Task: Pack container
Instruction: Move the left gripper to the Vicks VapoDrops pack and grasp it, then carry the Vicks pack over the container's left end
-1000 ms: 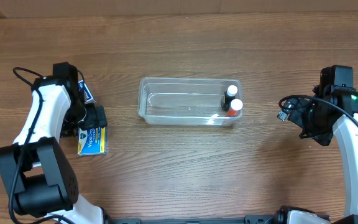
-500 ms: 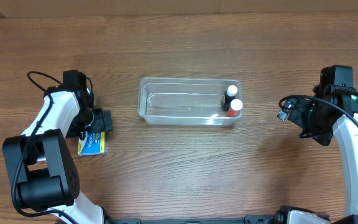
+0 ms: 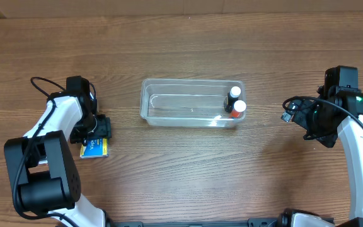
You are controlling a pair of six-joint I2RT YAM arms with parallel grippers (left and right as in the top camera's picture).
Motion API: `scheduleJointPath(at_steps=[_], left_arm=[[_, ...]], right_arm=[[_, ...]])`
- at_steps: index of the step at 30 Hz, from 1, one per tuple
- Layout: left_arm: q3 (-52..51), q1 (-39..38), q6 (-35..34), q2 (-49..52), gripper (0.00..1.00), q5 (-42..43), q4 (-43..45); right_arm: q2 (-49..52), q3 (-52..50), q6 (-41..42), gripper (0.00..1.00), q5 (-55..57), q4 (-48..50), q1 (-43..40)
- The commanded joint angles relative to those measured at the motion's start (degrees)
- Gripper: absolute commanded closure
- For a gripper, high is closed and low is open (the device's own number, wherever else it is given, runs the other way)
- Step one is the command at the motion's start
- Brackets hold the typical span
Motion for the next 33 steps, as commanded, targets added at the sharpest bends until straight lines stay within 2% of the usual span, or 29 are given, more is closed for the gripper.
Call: scheduleJointPath(at_steps=[1, 9, 17, 21, 24, 26, 29, 33], left_arm=[[-0.9, -0.1, 0.4, 0.7, 0.38, 0.2, -1.1], [0.9, -0.1, -2.2, 0.7, 0.41, 0.2, -2.8], [16.4, -2.4, -3.1, -2.8, 0.44, 0.2, -14.7], [27.3, -9.4, -3.8, -7.0, 0.46, 0.2, -23.3], [37.8, -18.4, -8.4, -8.4, 0.46, 0.2, -27.3], [41.8, -23.8, -11.0, -8.4, 0.46, 0.1, -26.1], [42.5, -29.2, -13.0, -8.0, 0.46, 0.0, -21.2], [42.5, -32.3, -18.4, -3.1, 0.47, 0.2, -18.2]], right_arm=[[-0.8, -0.1, -0.4, 0.00, 0.0, 0.2, -0.3], [-0.8, -0.1, -0.4, 0.00, 0.0, 0.0, -0.3], [-0.8, -0.1, -0.4, 0.00, 0.0, 0.0, -0.3], [-0.8, -0.1, -0.4, 0.00, 0.0, 0.0, -0.3], [-0.8, -0.1, -0.3, 0.00, 0.0, 0.0, -0.3], [-0.8, -0.1, -0.3, 0.00, 0.0, 0.0, -0.3], [-0.8, -0.1, -0.3, 0.00, 0.0, 0.0, -0.3], [-0.8, -0.1, -0.3, 0.00, 0.0, 0.0, -0.3]])
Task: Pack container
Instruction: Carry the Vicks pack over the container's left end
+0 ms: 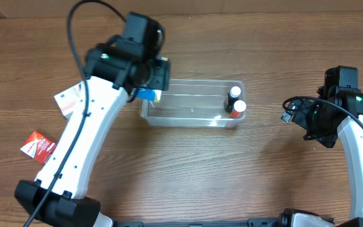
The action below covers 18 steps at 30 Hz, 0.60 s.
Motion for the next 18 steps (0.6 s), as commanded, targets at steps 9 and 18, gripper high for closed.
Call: scheduleJointPath(at_steps=[9, 18], left_arm=[[0.7, -1.2, -6.9, 17.3, 0.47, 1.5, 1.2], [0.0, -1.2, -7.0, 21.0, 0.45, 1.4, -1.4]], right_arm=[[-0.8, -0.1, -0.4, 0.00, -0.5, 0.2, -0.3], [-0.8, -0.1, -0.4, 0.00, -0.5, 0.3, -0.3]])
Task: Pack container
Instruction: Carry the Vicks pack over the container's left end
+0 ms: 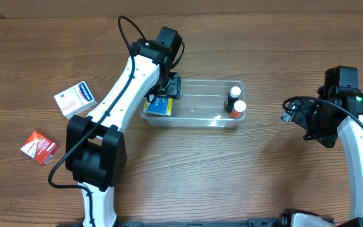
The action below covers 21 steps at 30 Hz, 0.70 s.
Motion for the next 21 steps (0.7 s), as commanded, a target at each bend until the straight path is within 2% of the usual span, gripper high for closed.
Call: scheduleJointPath(at_steps=[1, 5, 8, 10, 13, 14, 18, 21], left_arm=[[0.0, -0.4, -1.1, 0.5, 0.45, 0.0, -1.2], [0.0, -0.4, -1.1, 0.5, 0.43, 0.0, -1.5], [0.0, -0.4, -1.1, 0.5, 0.37, 0.1, -1.6], [0.0, -0.4, -1.1, 0.5, 0.27, 0.1, -1.9], [0.0, -0.4, -1.1, 0.5, 0.20, 0.0, -2.6], [0.0, -0.4, -1.1, 0.5, 0.11, 0.0, -2.6], [0.0, -0.4, -1.1, 0.5, 0.03, 0.0, -2.6], [0.0, -0.4, -1.1, 0.5, 0.02, 0.0, -2.6]], right_arm=[[-0.8, -0.1, -0.3, 0.00, -0.4, 0.3, -0.3], [-0.8, -0.1, -0.3, 0.00, -0.4, 0.2, -0.3], [-0.8, -0.1, -0.3, 0.00, -0.4, 0.2, -0.3], [-0.8, -0.1, -0.3, 0.00, -0.4, 0.2, -0.3], [-0.8, -0.1, -0.3, 0.00, -0.4, 0.2, -0.3], [-0.8, -0.1, -0.3, 0.00, -0.4, 0.2, -0.3], [-0.8, -0.1, -0.3, 0.00, -0.4, 0.2, -0.3], [-0.8, -0.1, -0.3, 0.00, -0.4, 0.1, -0.3]])
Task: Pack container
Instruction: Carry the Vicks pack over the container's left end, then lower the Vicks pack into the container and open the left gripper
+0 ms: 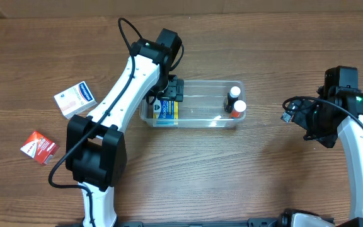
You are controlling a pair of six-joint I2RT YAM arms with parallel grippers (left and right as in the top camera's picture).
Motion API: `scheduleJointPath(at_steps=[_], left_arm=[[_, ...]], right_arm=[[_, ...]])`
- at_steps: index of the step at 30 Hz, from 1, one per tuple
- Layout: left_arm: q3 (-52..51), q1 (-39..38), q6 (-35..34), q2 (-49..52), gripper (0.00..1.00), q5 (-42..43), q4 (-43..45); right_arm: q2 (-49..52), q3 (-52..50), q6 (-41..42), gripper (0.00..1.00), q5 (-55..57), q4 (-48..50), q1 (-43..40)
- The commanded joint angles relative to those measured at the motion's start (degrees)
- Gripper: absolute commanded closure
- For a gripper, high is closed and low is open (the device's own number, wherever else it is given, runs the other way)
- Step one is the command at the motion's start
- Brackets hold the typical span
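A clear plastic container (194, 116) stands at the middle of the table. At its right end stand a dark bottle with a white cap (234, 93) and an orange bottle with a white cap (238, 108). A blue and yellow box (166, 110) lies flat on the floor of its left end. My left gripper (175, 90) hovers just over the box at the container's back left, fingers apparently open and off it. My right gripper (314, 126) rests far to the right of the container, its fingers hidden under the arm.
A white and blue box (74, 99) and a red packet (38, 146) lie on the wooden table to the left of the container. My left arm (125, 82) stretches across the space between them and the container.
The blue and yellow box has shifted a little to the right and now lies flat in the container. My left gripper has moved slightly right and appears to have let go.
My left gripper was down on the blue and yellow box at the table's left. Then it held the box above the container's left end. Then the box was low inside that end, and now it lies on the container floor.
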Motion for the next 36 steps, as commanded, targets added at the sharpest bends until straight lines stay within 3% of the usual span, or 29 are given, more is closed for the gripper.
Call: scheduleJointPath(at_steps=[1, 10, 11, 15, 16, 17, 25, 36], left_arm=[[0.0, -0.4, -0.4, 0.5, 0.03, 0.1, -0.2], [1.3, -2.2, 2.8, 0.2, 0.13, 0.5, 1.5], [1.6, -3.1, 4.1, 0.2, 0.18, 0.8, 2.3], [1.6, -8.0, 8.0, 0.5, 0.54, 2.9, 6.8], [1.4, -9.0, 8.0, 0.8, 0.67, 2.9, 8.1], [1.4, -9.6, 7.7, 1.2, 0.70, 2.9, 8.9], [1.4, -9.7, 5.2, 6.5, 0.76, 2.9, 6.5], [1.3, -8.2, 5.2, 6.6, 0.69, 3.3, 4.6]], right_arm=[[-0.8, -0.1, -0.4, 0.00, -0.4, 0.1, -0.3], [-0.8, -0.1, -0.4, 0.00, -0.4, 0.1, -0.3], [-0.8, -0.1, -0.4, 0.00, -0.4, 0.1, -0.3], [-0.8, -0.1, -0.4, 0.00, -0.4, 0.3, -0.3], [-0.8, -0.1, -0.4, 0.00, -0.4, 0.2, -0.3], [-0.8, -0.1, -0.4, 0.00, -0.4, 0.2, -0.3], [-0.8, -0.1, -0.4, 0.00, -0.4, 0.2, -0.3], [-0.8, -0.1, -0.4, 0.00, -0.4, 0.2, -0.3]])
